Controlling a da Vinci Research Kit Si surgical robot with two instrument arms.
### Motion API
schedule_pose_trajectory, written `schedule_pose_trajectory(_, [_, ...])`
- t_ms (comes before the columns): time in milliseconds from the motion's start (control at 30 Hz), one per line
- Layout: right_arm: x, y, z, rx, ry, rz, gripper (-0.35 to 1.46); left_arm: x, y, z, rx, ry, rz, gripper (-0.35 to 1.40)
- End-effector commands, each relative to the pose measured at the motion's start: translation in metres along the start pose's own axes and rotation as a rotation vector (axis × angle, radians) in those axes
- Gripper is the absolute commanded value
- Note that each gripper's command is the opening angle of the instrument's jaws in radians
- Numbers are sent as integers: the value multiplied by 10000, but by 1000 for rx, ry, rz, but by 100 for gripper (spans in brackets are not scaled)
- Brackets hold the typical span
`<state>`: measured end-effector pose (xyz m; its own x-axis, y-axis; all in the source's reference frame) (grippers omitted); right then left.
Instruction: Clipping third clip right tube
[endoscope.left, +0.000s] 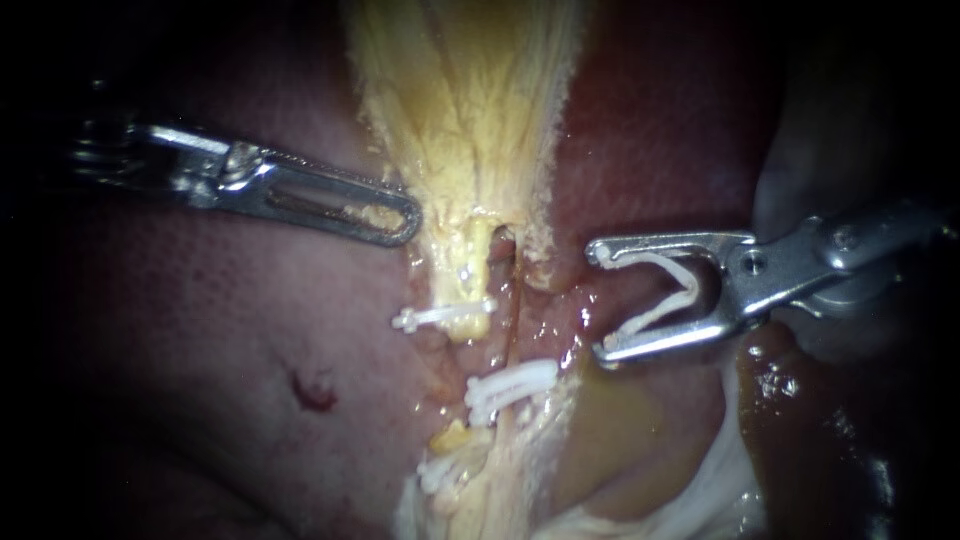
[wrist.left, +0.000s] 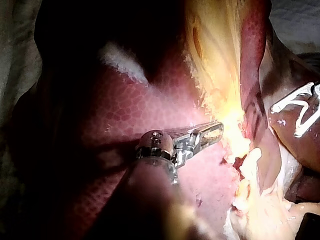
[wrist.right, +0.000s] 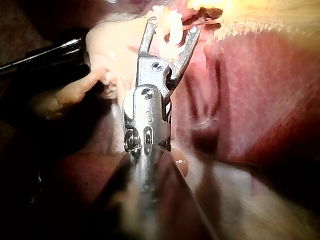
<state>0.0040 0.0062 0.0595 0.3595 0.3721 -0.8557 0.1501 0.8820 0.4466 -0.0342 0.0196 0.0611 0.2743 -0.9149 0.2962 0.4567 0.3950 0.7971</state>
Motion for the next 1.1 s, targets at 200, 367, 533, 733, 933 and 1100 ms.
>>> schedule_pose_trajectory(200, [0,0,0,3,1,0,50,-3,-4,-11,6,4,-2,-35])
schedule_pose_trajectory(367, [0,0,1,3,1,0,50,-15,-3,-46,-6,-2,-8,-35])
schedule_pose_trajectory(533, [0,0,1,3,1,0,50,-22,-1,-81,-22,-26,-16,-35])
schedule_pose_trajectory(733, [-1,0,8,6,1,-2,50,-24,-1,-86,-24,-35,-20,-35])
schedule_pose_trajectory(933, [-8,3,28,24,5,28,50,-24,-1,-86,-25,-35,-20,-35])
schedule_pose_trajectory(1100, [-21,10,51,35,9,86,50,-24,-2,-86,-25,-35,-20,-35])
